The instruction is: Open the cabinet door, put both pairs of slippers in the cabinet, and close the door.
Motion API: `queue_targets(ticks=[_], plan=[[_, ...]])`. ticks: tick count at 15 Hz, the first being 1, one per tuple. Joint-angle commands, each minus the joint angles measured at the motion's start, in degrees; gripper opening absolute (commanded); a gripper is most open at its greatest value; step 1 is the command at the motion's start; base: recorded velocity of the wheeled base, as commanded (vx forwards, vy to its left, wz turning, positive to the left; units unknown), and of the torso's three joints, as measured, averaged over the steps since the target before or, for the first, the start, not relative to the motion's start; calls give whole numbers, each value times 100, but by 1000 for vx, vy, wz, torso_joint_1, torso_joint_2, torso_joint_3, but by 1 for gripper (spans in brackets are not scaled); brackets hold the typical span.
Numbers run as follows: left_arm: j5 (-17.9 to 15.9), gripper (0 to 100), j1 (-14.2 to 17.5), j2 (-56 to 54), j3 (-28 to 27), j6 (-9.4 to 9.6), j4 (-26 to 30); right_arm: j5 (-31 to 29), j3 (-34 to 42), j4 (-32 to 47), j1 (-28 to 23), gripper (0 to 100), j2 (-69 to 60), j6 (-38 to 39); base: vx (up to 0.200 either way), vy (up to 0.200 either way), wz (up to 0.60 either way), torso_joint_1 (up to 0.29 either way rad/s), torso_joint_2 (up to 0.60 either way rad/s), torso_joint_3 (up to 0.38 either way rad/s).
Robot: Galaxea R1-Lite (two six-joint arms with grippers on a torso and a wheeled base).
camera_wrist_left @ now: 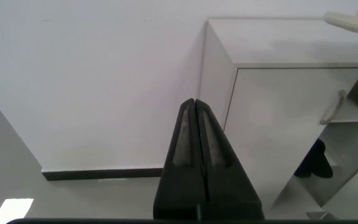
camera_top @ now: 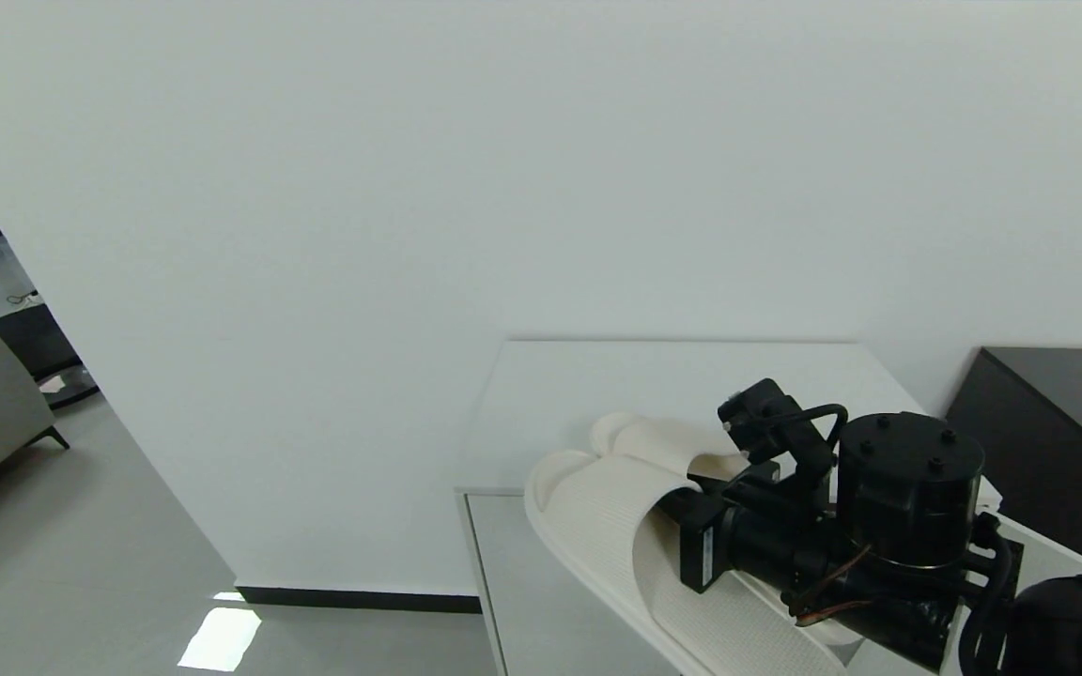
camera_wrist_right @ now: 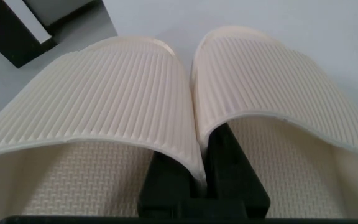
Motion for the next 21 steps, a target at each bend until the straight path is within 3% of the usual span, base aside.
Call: queue_targets(ticks=[1,6,8,10,16,19,21], plan=[[7,0,1,9,1,-2,-1,0,9,-6,5,0,-16,-3,-200,0,0,-12,7,12],[7,0,1,9,1,-2,-1,132,194,-32,49,0,-69,-21,-200,0,0,-2,-1,3],[7,0,1,9,1,-2,-1,949,616,-489,22,0,-201,-3,-200,0,0,2,2,2],[7,0,1,9,1,-2,-1,1442,923,-946,-74,0,-183,5,0,0,0,0,0,0],[7,0,1,9,1,7,-1,2074,1363,-1421,-101,0,-166,5,0,0,0,0,0,0],[16,0,1,9,1,16,-1,2074,1354,-1693,-118,0,63,5,0,0,0,0,0,0],[16,0,1,9,1,25,-1,2074,1574,-2282,-118,0,318,-65,0,0,0,0,0,0]])
